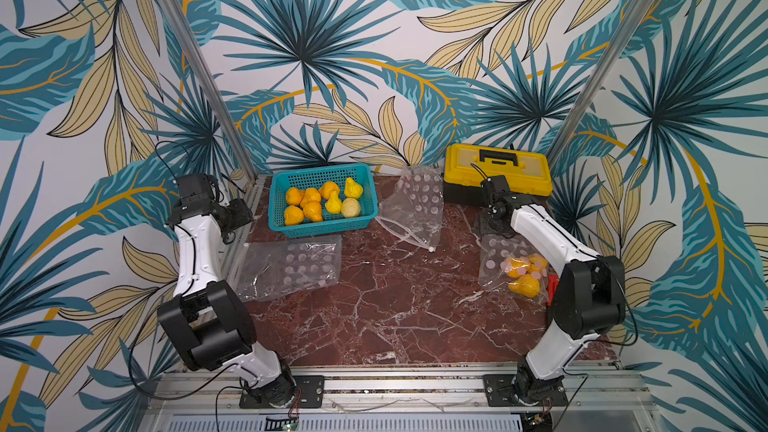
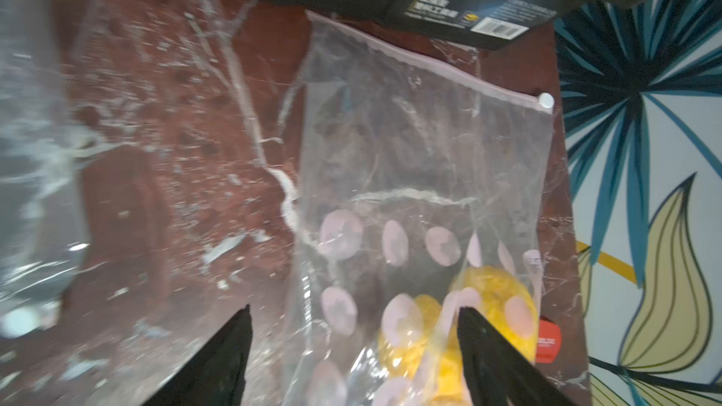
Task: Open the zip-top bag and take out the pear
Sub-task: Place the zipper food storage bag at the center of the board, then pick up the zipper food storage bag at the center of the board.
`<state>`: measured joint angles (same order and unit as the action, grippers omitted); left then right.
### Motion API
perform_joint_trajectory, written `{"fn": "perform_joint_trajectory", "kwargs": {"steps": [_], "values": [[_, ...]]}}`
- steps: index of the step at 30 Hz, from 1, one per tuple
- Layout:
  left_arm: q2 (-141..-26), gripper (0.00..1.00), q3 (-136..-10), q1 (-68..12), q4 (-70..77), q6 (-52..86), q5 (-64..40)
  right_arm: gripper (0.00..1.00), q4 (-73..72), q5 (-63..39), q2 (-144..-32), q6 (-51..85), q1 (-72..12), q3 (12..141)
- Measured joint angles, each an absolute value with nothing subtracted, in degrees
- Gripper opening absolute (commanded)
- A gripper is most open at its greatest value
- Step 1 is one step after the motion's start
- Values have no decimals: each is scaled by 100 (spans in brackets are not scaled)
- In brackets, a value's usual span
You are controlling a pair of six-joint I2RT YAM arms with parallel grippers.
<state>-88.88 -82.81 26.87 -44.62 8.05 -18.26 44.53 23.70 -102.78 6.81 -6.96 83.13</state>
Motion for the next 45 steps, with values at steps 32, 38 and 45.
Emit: {"fn": "perform_joint_trajectory", "kwargs": {"steps": [32, 38, 45], "values": [[-8927, 75, -7133, -1815, -2554, 3693, -3498, 0, 3920, 436, -8230, 1584, -1925, 6495], [-9548, 83, -7776, -2639, -2292, 4178, -3277, 0, 3494, 134, -8068, 2191, -2252, 6134], [-10141, 86, -8324, -2963, -2093, 4670, -3046, 0, 3155, -95, -8068, 2536, -2464, 6080]]}}
